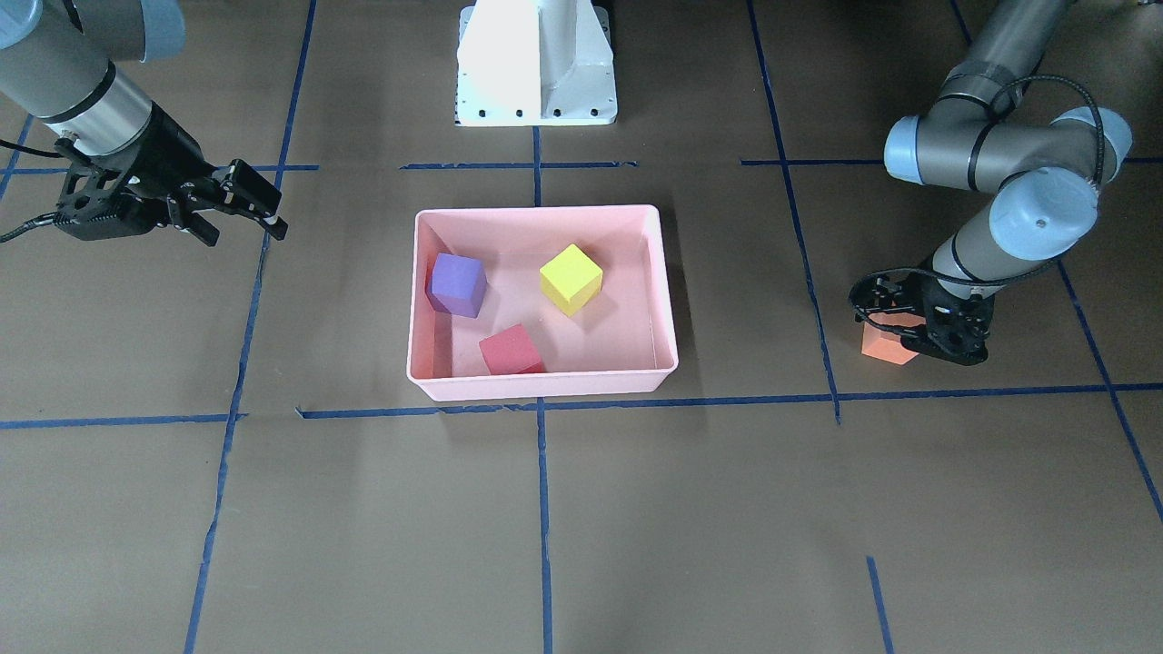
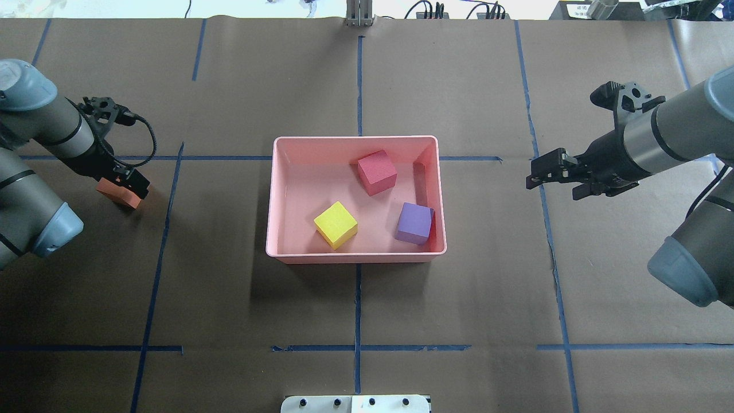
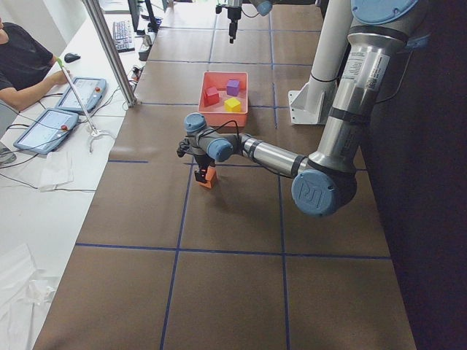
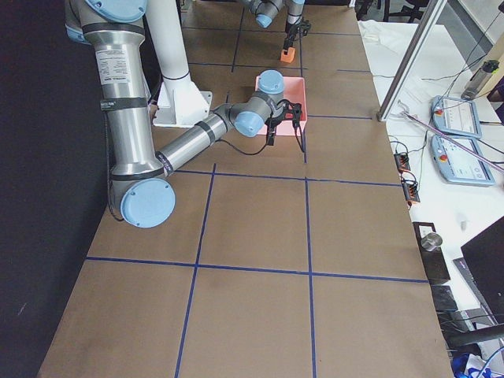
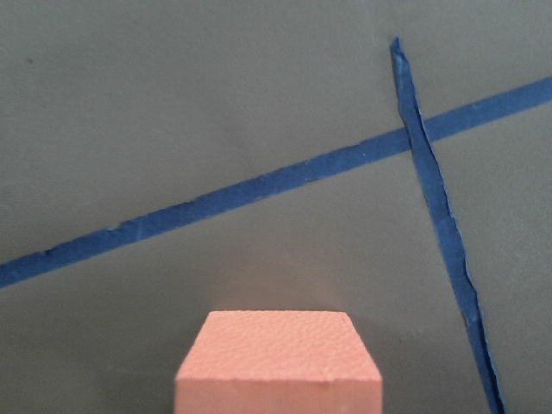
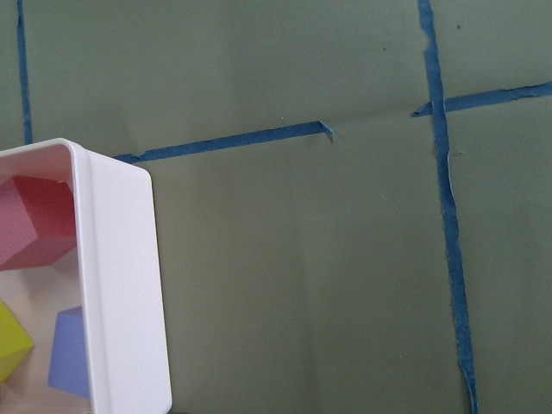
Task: Place blocks into pink bin with both arms
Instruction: 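Grasp the orange cube with the left gripper and lift it, then lower the orange cube into the bin and open the left gripper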
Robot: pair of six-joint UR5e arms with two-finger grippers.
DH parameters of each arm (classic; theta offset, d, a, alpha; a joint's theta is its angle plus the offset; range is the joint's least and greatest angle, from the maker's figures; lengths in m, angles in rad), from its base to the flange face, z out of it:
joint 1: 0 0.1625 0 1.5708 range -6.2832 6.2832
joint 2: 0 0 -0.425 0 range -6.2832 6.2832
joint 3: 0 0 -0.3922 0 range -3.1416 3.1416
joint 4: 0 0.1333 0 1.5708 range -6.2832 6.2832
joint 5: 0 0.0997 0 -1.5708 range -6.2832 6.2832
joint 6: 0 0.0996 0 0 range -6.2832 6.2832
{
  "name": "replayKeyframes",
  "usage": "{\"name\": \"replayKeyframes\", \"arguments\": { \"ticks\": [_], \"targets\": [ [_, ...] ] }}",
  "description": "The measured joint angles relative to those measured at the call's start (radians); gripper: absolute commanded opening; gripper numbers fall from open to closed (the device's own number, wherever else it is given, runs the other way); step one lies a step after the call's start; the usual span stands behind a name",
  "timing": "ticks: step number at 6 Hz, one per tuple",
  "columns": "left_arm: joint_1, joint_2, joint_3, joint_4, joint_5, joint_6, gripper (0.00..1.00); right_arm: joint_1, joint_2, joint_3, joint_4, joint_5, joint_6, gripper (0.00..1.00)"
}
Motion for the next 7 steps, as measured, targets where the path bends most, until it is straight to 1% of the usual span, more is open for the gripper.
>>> {"name": "replayKeyframes", "arguments": {
  "ticks": [1,2,3,4,5,6,7],
  "targets": [
    [0.015,-0.005,0.034,-0.030,0.013,-0.006,0.12,0.000,0.000,0.000,0.000,0.000,0.000,1.00],
    [0.024,-0.011,0.048,-0.044,0.024,-0.008,0.01,0.000,0.000,0.000,0.000,0.000,0.000,1.00],
    [0.025,-0.017,0.026,-0.043,0.026,-0.009,0.00,-0.001,0.000,0.001,0.000,-0.001,0.000,1.00],
    [0.016,-0.025,-0.033,-0.025,-0.004,-0.013,0.00,-0.001,0.001,0.002,0.000,0.000,0.000,1.00],
    [0.006,-0.051,-0.102,-0.005,-0.055,-0.073,0.01,0.001,0.000,0.003,0.000,0.000,0.000,1.00],
    [0.007,-0.120,-0.158,0.002,-0.094,-0.236,0.02,0.003,-0.004,0.003,0.000,0.001,0.000,1.00],
    [0.039,-0.210,-0.180,0.001,-0.108,-0.426,0.05,0.006,-0.011,0.003,0.000,0.001,-0.003,1.00]
  ]
}}
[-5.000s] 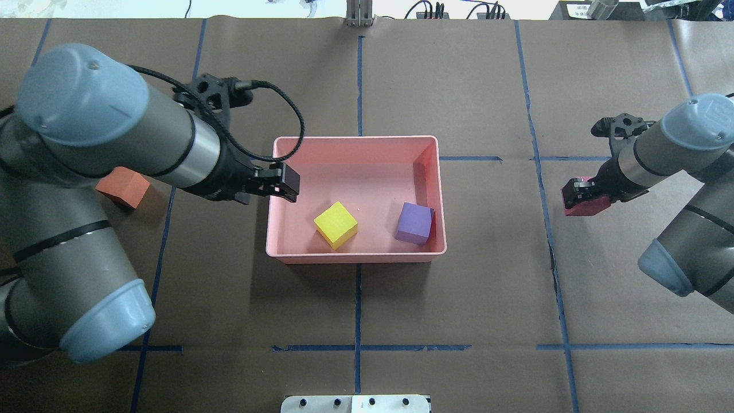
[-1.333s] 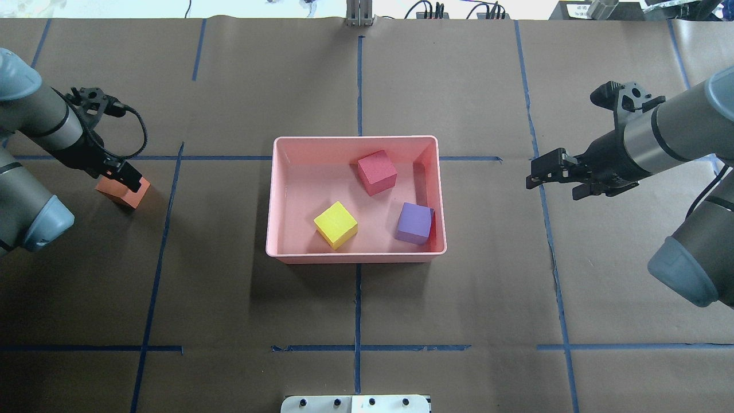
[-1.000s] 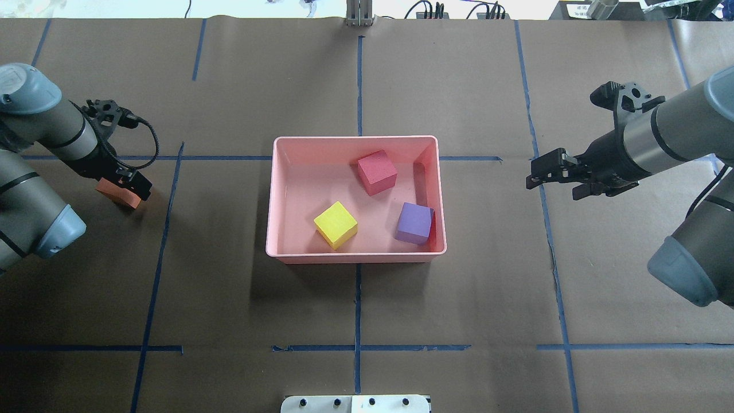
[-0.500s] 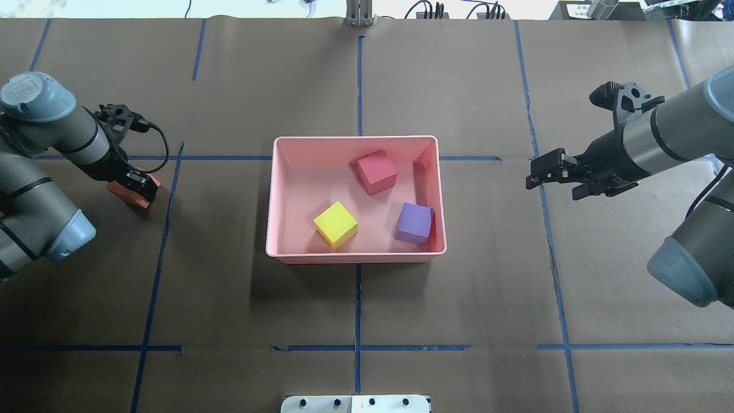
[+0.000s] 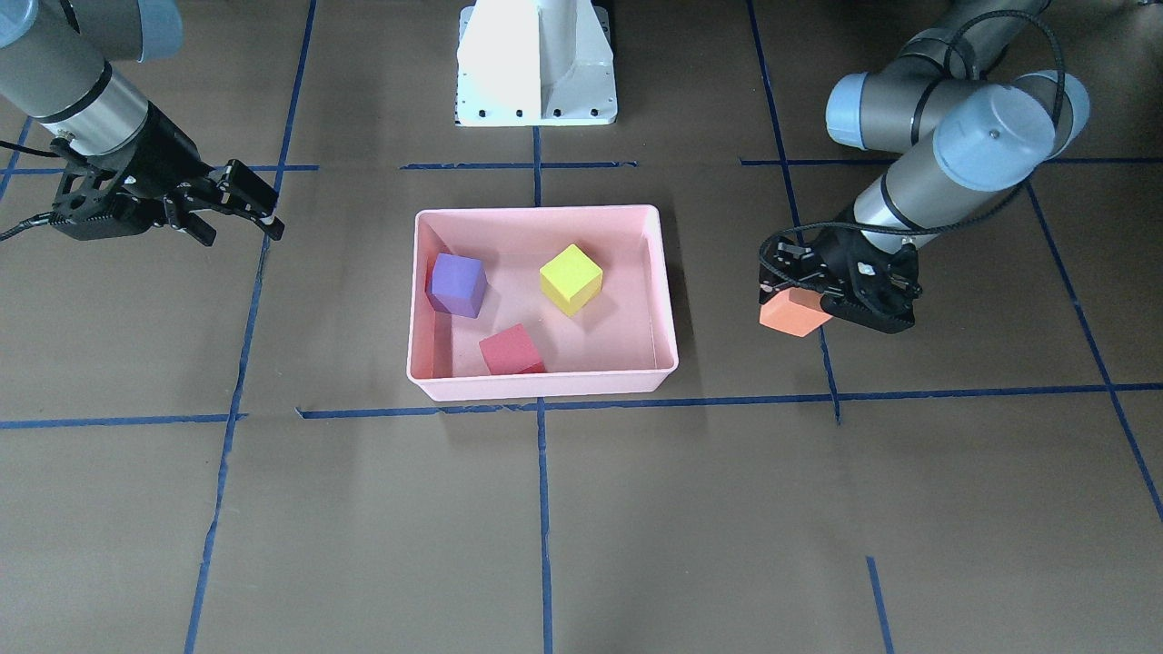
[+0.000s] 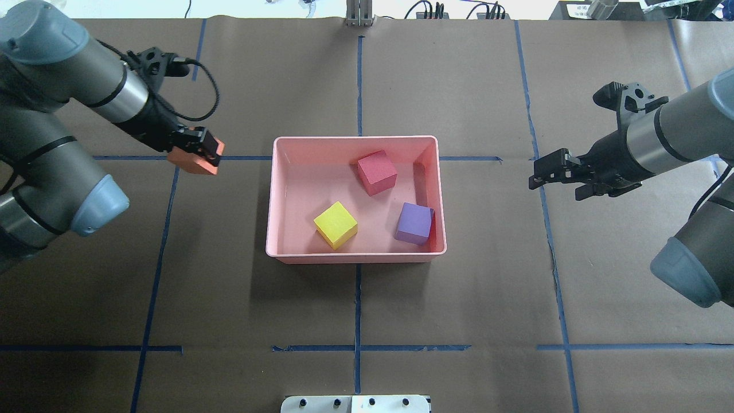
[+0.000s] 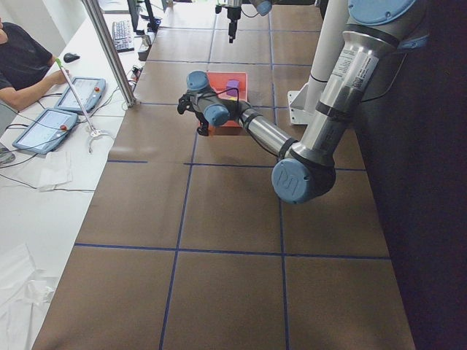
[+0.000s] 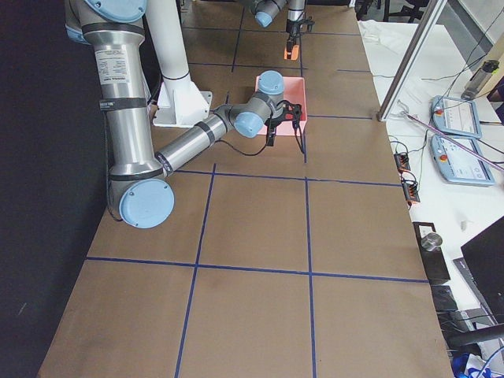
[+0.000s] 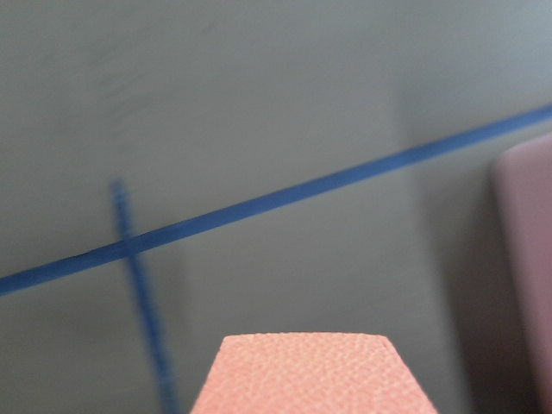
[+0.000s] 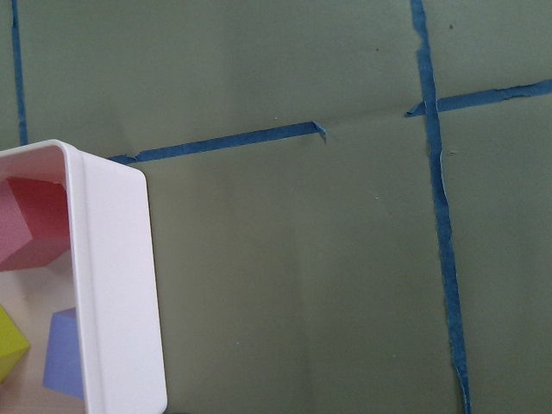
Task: Place blocks into pink bin with both arms
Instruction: 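Lower the orange cube into the bin and open the left gripper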
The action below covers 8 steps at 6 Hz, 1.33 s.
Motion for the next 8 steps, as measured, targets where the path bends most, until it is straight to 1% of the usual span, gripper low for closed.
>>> {"name": "replayKeyframes", "arguments": {
  "ticks": [1,2,3,4,5,6,7,8],
  "targets": [
    [0.052,-0.082,0.006,-0.003,0.018,-0.135,0.07,0.006,-0.013,0.000,0.000,0.000,-0.014,1.00],
    [0.089,-0.142,0.041,-0.008,0.061,-0.192,0.18,0.013,-0.030,0.000,0.002,0.000,-0.041,1.00],
    [0.120,-0.187,0.102,-0.036,0.111,-0.209,0.57,0.017,-0.043,-0.001,0.003,0.000,-0.062,1.00],
    [0.147,-0.207,0.149,-0.080,0.154,-0.212,0.78,0.019,-0.048,-0.002,0.003,0.001,-0.070,1.00],
    [0.161,-0.210,0.167,-0.106,0.177,-0.210,0.97,0.020,-0.051,-0.002,0.003,0.001,-0.072,1.00],
    [0.164,-0.207,0.171,-0.115,0.186,-0.208,1.00,0.022,-0.055,-0.002,0.003,0.001,-0.073,1.00],
    [0.153,-0.190,0.147,-0.116,0.187,-0.211,1.00,0.027,-0.062,-0.002,0.003,0.000,-0.081,1.00],
    [0.124,-0.145,0.079,-0.117,0.183,-0.217,1.00,0.041,-0.075,-0.003,0.003,0.001,-0.110,1.00]
  ]
}}
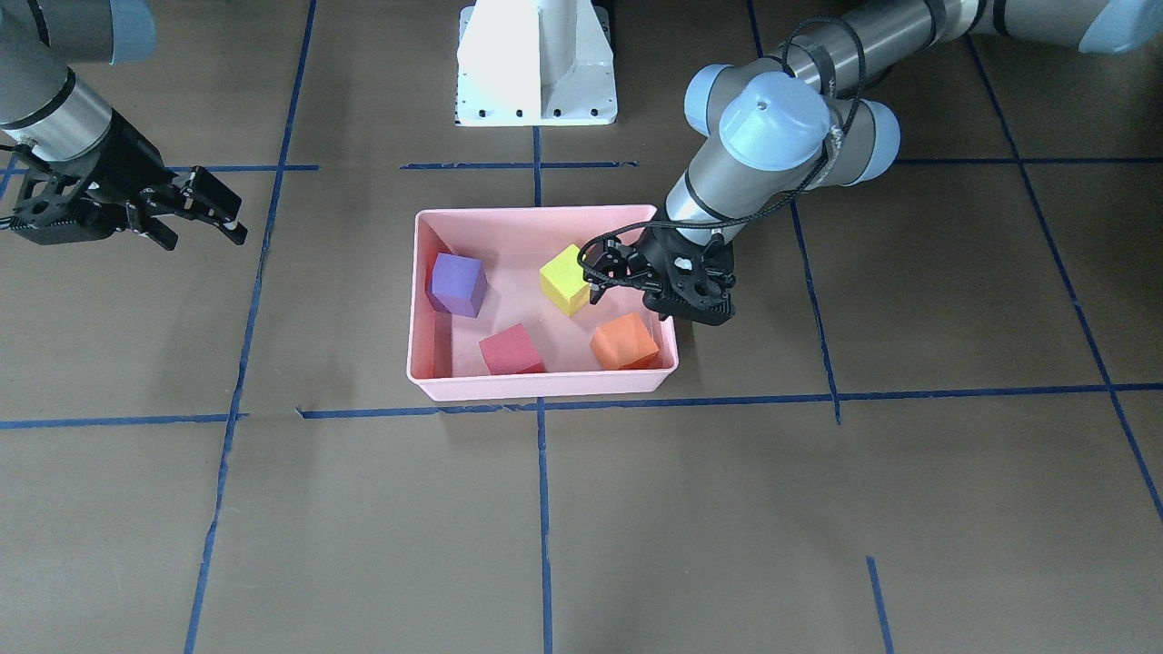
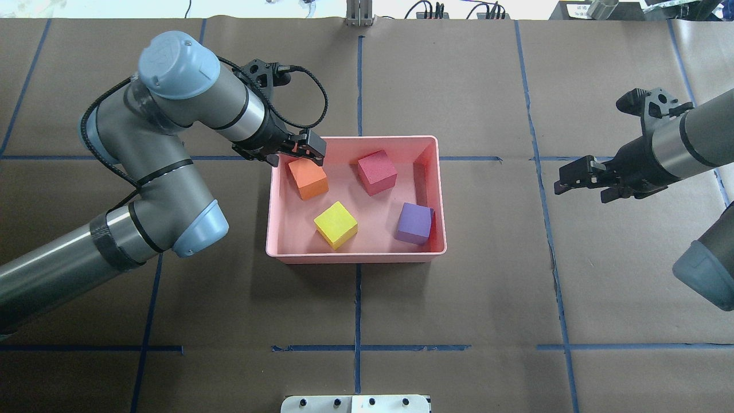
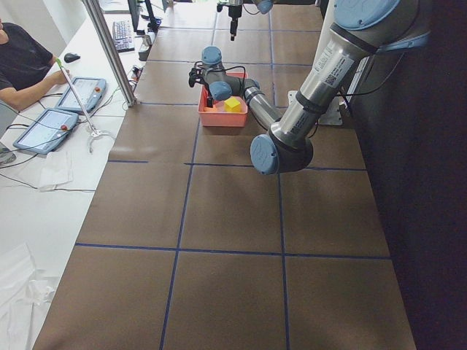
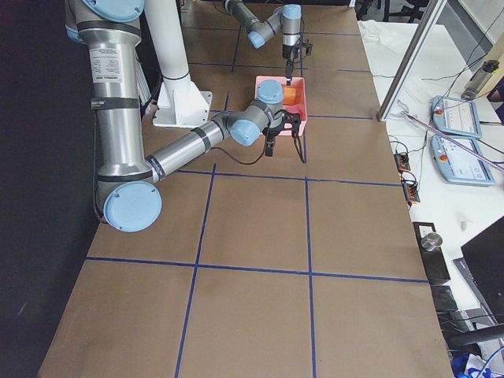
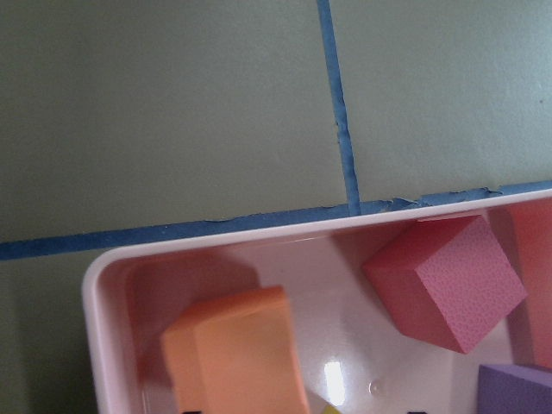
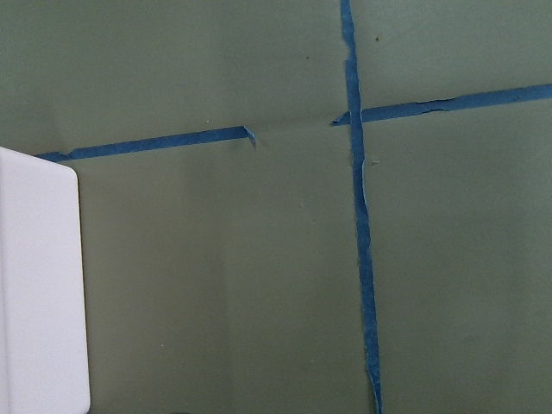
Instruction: Place blocks into pink bin with both arms
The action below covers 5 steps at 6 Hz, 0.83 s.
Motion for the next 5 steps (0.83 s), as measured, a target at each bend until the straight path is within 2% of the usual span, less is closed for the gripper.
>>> {"name": "replayKeyframes", "arguments": {
  "ticks": [1,3,5],
  "targets": [
    [-0.044,0.082,-0.101,0.000,-0.005,-0.002,0.99,0.022,-0.021,-0.005,-0.001,-0.004,-0.056,1.00],
    [-0.131,0.324,-0.293,0.007,-0.018,0.029,0.99,0.123,-0.093,-0.023,-0.006,-0.003,-0.230,1.00],
    [-0.249,0.524,-0.331,0.029,-0.060,0.284,0.99,0.213,-0.164,-0.055,-0.015,0.019,-0.411,1.00]
  ]
}}
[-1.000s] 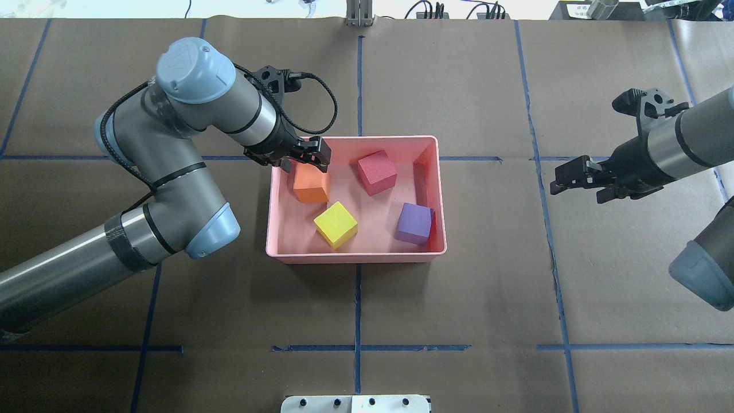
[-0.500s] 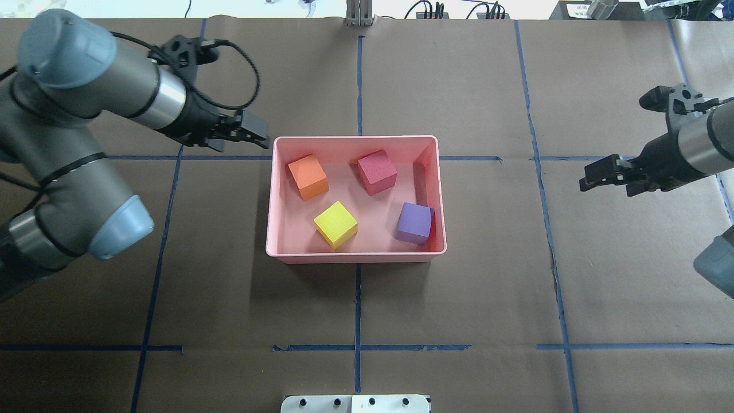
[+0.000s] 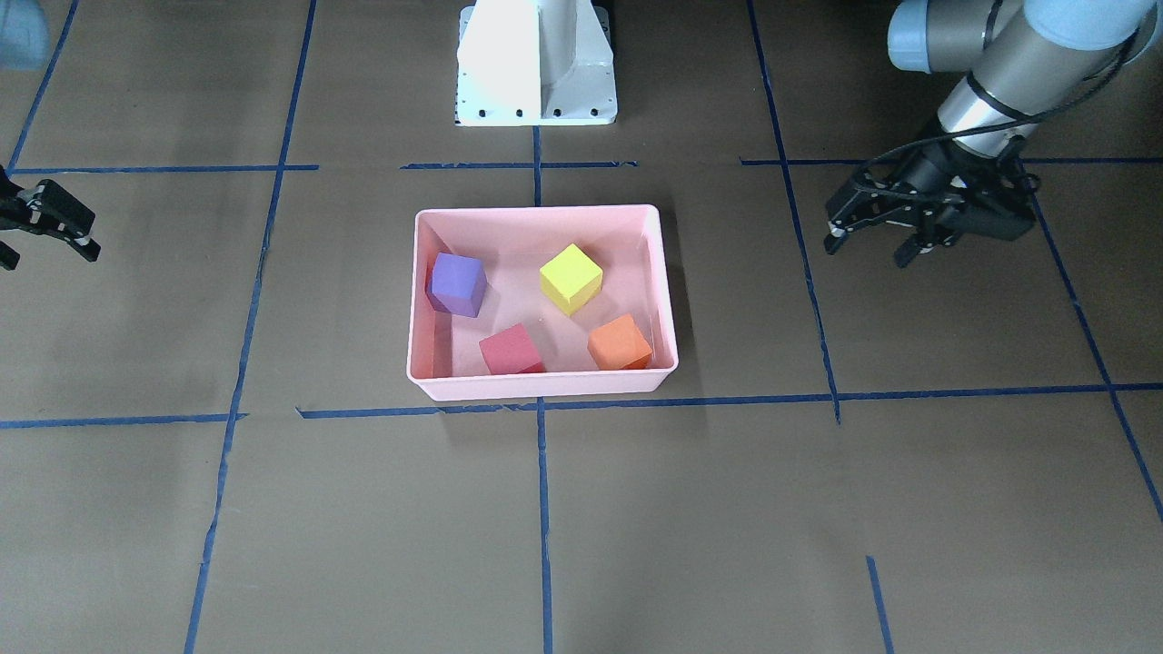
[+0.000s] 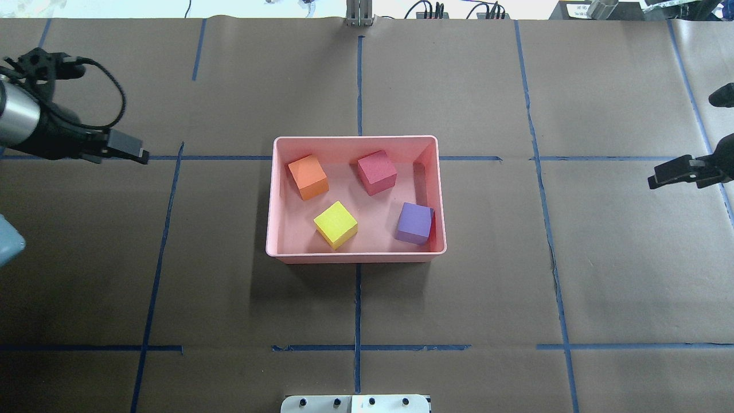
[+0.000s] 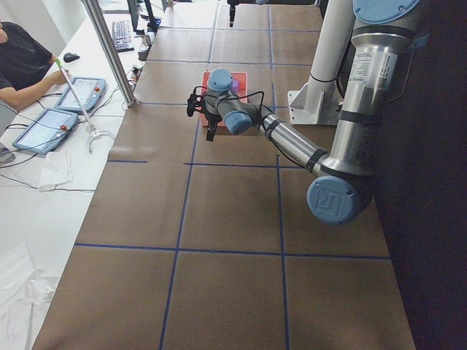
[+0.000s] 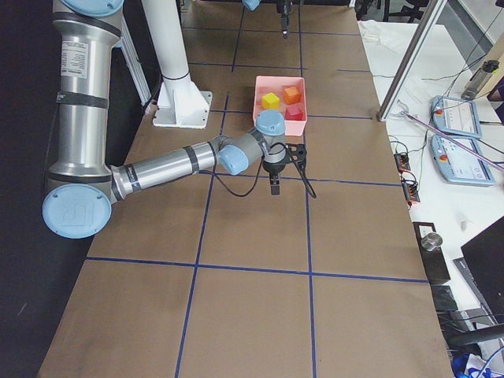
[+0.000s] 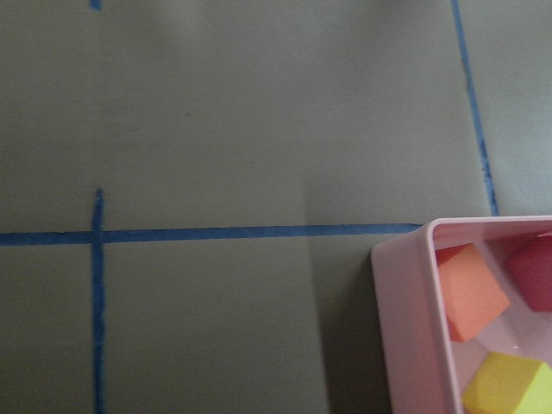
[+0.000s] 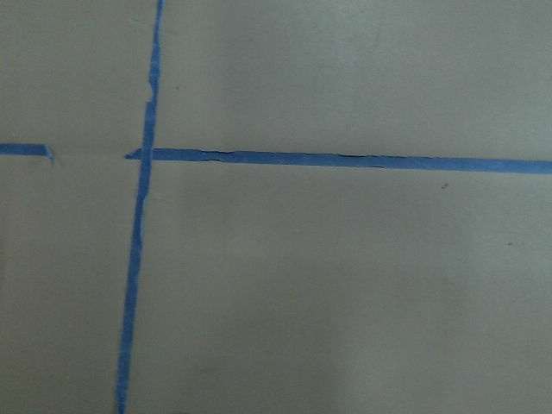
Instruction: Place blocks into pink bin with both arms
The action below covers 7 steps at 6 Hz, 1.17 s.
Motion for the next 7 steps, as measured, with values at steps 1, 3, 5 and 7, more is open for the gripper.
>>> {"name": "replayKeyframes", "arguments": {
  "ticks": [1,3,5,7],
  "targets": [
    [-0.100,0.062,0.011,0.064,-0.029,0.211,0.99,0.056,-0.036,-0.012,-0.001,0.033,-0.074,1.00],
    [-0.340,0.090,0.038,0.354,-0.068,0.699,1.00,0.208,-0.095,-0.049,-0.064,0.070,-0.349,1.00],
    [-0.495,0.159,0.080,0.460,-0.125,0.896,1.00,0.289,-0.138,-0.062,-0.187,0.071,-0.569,1.00],
    [-0.577,0.238,0.102,0.470,-0.221,0.908,1.00,0.349,-0.188,-0.065,-0.209,0.080,-0.629,1.00]
  ]
}}
